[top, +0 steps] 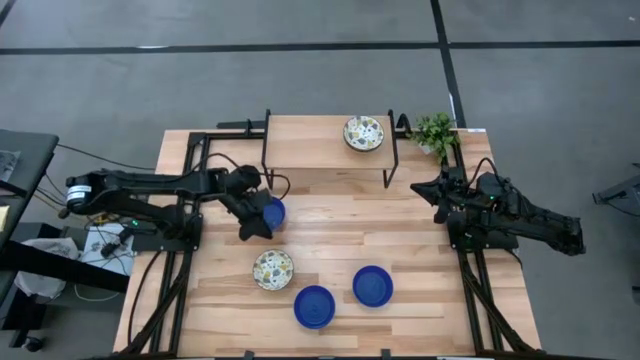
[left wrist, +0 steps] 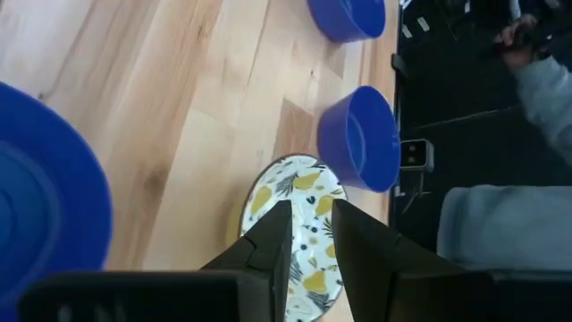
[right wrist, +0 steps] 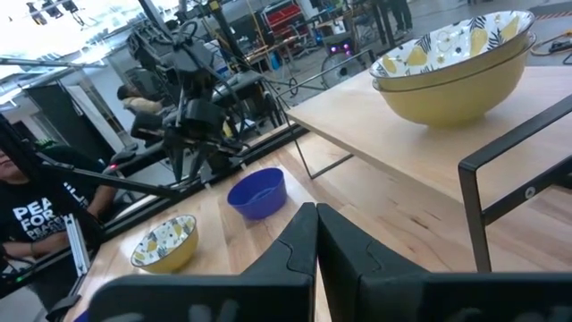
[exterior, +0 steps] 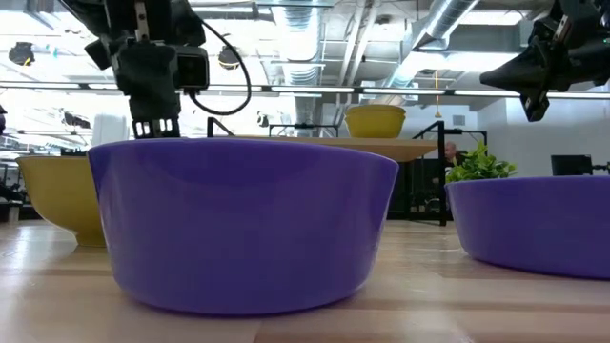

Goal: Pick & Place Mini bowls
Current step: Stack the white patterned bowl on top of the white patterned bowls on the shelf

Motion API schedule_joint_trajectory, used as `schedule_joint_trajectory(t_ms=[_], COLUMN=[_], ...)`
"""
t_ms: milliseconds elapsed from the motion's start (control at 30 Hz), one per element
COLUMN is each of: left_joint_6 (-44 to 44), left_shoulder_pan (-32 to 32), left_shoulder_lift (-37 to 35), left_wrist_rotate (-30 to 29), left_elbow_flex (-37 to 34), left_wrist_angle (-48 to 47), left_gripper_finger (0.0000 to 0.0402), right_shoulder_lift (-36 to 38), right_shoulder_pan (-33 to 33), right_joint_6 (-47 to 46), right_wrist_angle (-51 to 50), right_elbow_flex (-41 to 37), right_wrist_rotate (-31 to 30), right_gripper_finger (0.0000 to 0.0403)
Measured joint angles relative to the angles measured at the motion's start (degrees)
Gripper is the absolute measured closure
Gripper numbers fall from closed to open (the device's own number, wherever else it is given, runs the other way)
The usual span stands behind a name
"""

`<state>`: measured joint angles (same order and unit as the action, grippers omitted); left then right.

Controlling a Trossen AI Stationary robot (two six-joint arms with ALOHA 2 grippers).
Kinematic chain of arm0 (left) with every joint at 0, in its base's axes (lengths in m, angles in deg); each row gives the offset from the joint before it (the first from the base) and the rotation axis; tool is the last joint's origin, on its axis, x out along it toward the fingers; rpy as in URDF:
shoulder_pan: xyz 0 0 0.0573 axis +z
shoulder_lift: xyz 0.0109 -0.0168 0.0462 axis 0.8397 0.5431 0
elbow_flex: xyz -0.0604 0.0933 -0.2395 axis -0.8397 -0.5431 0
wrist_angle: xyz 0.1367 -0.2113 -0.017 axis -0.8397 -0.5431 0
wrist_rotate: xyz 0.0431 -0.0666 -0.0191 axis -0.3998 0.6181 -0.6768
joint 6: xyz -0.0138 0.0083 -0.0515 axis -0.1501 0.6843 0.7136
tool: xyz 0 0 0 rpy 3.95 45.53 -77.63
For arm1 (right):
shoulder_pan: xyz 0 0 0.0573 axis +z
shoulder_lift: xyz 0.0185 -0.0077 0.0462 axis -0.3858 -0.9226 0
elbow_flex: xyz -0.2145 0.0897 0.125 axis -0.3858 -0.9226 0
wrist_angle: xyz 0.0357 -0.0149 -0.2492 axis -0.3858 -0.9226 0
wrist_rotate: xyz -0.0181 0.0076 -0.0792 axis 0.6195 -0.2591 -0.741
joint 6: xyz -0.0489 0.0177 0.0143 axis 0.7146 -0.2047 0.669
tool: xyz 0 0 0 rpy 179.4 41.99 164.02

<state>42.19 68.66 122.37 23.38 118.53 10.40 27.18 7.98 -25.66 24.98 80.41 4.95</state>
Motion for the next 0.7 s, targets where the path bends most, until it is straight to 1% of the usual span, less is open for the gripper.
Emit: schedule_joint_trajectory(t_ms=[167,333,433,533,600,700], left_joint_6=[1.57,5.99,6.3,7.0,7.0,5.96], left_shoulder_pan=[0.0,-0.11,-2.45,-6.86,-10.57,-16.54], left_shoulder_lift=[-0.28,-0.38,-1.25,-2.17,-2.57,-2.2], left_wrist_rotate=[0.06,0.58,-1.23,-5.82,-10.48,-18.64], left_elbow_flex=[0.0,0.0,0.25,2.18,4.39,8.26], left_wrist_angle=[2.45,4.84,4.82,4.47,3.45,-3.07], left_gripper_finger=[0.032,0.032,0.032,0.032,0.032,0.032], right_shoulder_lift=[-0.01,-0.01,-0.01,-0.01,-0.01,-0.01], right_shoulder_pan=[-0.01,-0.01,-0.01,-0.01,-0.01,-0.01], right_joint_6=[0.04,0.02,0.04,0.07,0.15,0.81], right_wrist_angle=[-0.01,-0.02,-0.02,-0.02,-0.02,-0.02], right_elbow_flex=[0.0,0.0,0.0,0.0,0.0,0.0], right_wrist_rotate=[0.0,0.0,0.0,0.0,0.0,0.0], right_gripper_finger=[0.0403,0.0403,0.0403,0.0403,0.0403,0.0403])
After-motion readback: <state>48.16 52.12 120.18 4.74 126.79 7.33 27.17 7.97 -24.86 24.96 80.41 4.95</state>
